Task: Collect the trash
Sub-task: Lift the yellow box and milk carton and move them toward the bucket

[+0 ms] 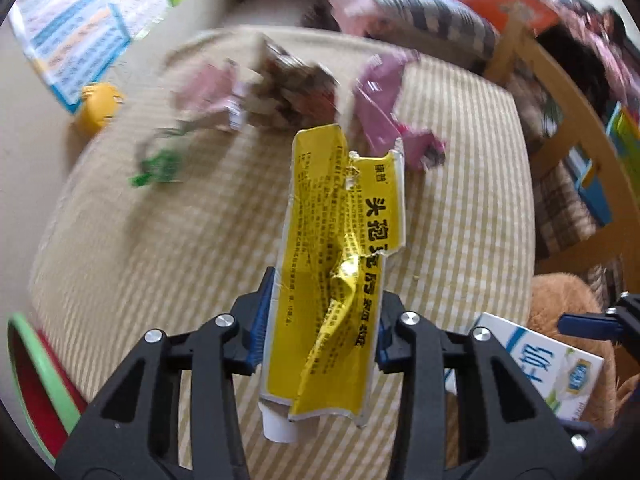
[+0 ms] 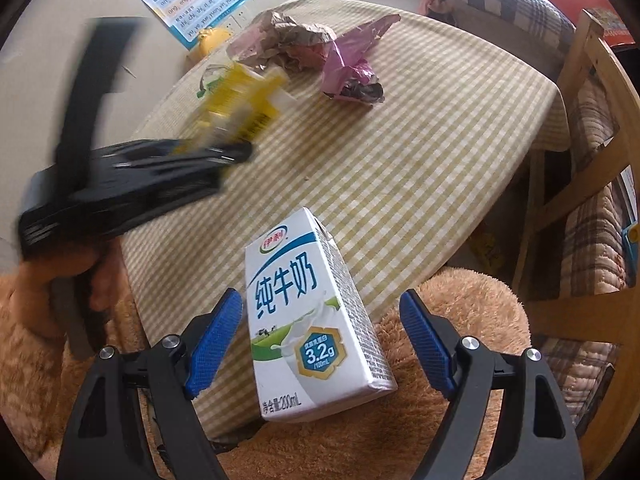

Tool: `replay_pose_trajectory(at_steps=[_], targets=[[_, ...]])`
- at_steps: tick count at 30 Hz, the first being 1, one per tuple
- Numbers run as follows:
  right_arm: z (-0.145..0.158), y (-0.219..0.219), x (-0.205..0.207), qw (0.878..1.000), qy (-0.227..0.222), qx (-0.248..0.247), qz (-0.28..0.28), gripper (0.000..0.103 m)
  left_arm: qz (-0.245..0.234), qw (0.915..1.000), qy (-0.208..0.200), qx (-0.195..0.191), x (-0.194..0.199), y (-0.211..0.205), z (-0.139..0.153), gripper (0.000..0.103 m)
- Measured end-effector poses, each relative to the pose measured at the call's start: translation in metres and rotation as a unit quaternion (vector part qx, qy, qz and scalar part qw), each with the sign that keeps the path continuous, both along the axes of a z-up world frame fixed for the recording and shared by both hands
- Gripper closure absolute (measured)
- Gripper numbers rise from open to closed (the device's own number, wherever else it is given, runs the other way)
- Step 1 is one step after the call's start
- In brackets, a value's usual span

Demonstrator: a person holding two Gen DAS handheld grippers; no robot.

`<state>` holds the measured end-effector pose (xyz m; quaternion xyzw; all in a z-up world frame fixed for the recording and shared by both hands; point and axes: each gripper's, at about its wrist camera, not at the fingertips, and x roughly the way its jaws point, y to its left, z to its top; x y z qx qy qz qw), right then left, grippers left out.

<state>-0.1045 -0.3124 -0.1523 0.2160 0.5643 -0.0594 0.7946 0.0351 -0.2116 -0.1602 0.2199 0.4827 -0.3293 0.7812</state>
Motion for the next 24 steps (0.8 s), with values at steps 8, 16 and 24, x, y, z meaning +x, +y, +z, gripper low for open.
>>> replay_pose_trajectory(at_steps=[8,16,24], targets=[[-0.005,0.027,0.014,0.998,0.019,-0.053,0.036,0.025,0.092,0.9912,-0.085,-0.043,-0.015,0.046,0.067,0.064],[-0.009,0.049,0.019,0.991,0.029,-0.109,0.069,0.029,0.152,0.9753,-0.142,-0.073,-0.014,0.094,0.119,0.062],[0.000,0.064,0.024,0.991,0.005,-0.109,0.083,0.044,0.199,0.9624,-0.159,-0.094,-0.010,0.141,0.139,0.061]])
